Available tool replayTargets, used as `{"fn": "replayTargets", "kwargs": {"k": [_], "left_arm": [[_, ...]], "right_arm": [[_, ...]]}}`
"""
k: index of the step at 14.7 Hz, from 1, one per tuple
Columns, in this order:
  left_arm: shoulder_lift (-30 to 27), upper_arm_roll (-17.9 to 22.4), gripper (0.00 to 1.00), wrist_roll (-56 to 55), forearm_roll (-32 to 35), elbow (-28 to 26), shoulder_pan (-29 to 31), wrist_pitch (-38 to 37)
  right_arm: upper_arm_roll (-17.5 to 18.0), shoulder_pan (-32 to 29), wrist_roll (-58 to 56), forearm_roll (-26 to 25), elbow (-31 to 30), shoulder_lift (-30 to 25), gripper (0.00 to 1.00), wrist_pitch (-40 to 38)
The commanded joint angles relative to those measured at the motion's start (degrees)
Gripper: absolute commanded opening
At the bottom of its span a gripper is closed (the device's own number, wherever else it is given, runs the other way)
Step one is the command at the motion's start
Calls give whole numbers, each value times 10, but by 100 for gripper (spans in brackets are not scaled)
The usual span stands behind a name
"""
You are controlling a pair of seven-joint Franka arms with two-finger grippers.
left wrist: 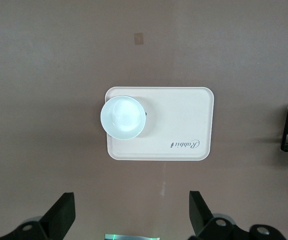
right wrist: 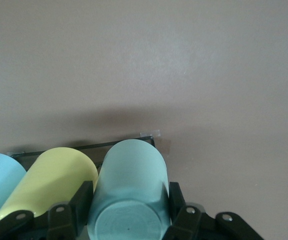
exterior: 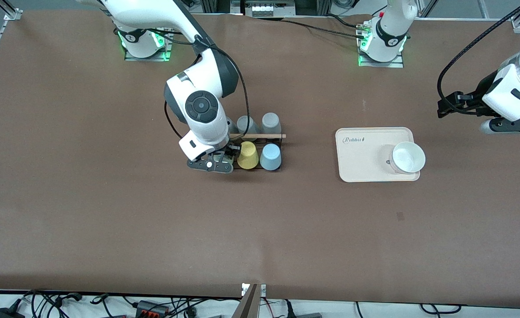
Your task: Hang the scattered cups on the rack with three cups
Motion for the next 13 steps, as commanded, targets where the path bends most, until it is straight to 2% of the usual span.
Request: {"fn": "replayTargets", "kwargs": {"k": [1,3,4,5,9,13], "left_arm": [[-12,-1,100,17,-11,-7,6,-5],[-12,-1,100,17,-11,-7,6,-4],[-12,-1,100,17,-11,-7,6,-4],[-12,-1,100,17,-11,-7,6,-4],[-12,-1,100,17,-11,-7,6,-4],[-12,-1,100,17,-11,-7,6,-4]], "right_arm": [[0,-9,10,36,17,12,19,-2],[0,-10,9,40,17,16,21,4],[0,-11,10,41,17,16,51,4],[-1,-11,11,41,18,16,100,3],[-8,-15,3,39,22,-2,100,-3],[-9,-51,-4,31,44,-39,100,-37]]}}
